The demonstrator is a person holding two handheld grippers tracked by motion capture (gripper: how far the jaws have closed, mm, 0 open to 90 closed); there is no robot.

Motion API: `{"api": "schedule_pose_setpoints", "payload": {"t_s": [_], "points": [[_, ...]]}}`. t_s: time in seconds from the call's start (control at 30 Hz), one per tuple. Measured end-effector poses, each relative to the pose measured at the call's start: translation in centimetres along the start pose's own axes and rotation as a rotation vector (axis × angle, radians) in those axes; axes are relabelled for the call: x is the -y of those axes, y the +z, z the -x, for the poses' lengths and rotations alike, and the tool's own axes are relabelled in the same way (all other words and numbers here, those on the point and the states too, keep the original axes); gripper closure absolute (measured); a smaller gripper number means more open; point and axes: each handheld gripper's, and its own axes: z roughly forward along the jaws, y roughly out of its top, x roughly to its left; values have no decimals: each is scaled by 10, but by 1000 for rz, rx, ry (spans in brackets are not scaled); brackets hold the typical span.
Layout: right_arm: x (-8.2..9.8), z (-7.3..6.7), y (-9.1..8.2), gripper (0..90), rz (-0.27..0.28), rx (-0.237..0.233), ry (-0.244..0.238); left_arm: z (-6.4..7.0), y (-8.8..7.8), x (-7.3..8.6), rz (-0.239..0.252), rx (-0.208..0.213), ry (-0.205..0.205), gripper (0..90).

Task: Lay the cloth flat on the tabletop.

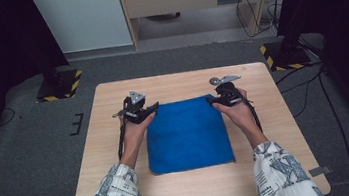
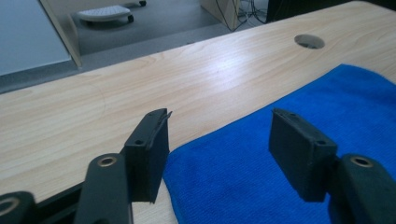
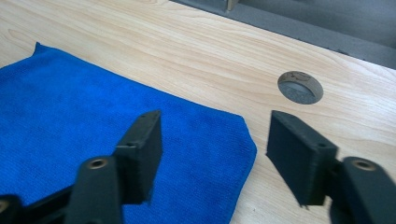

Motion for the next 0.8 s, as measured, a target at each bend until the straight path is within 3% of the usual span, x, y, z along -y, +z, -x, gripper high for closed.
{"api": "schedule_pose_setpoints", "payload": {"t_s": [0.13, 0.27, 0.4, 0.53, 0.63, 0.8], "points": [[0, -1, -8, 311, 14, 5, 4, 2, -9, -2, -24, 21, 6, 297], [3, -2, -18, 261, 14, 4, 8, 5, -21, 0, -12, 55, -12, 236], [5, -5, -23, 181, 15, -35, 41, 4, -25, 6, 3, 81, -42, 188], [9, -9, -22, 142, 17, -44, 36, 2, -25, 13, -10, 103, -77, 146], [12, -11, -19, 124, -19, -63, 38, 2, -29, 19, 1, 108, -77, 134], [19, -23, -18, 120, -48, -95, 17, -2, -32, 25, -24, 117, -61, 106]]}}
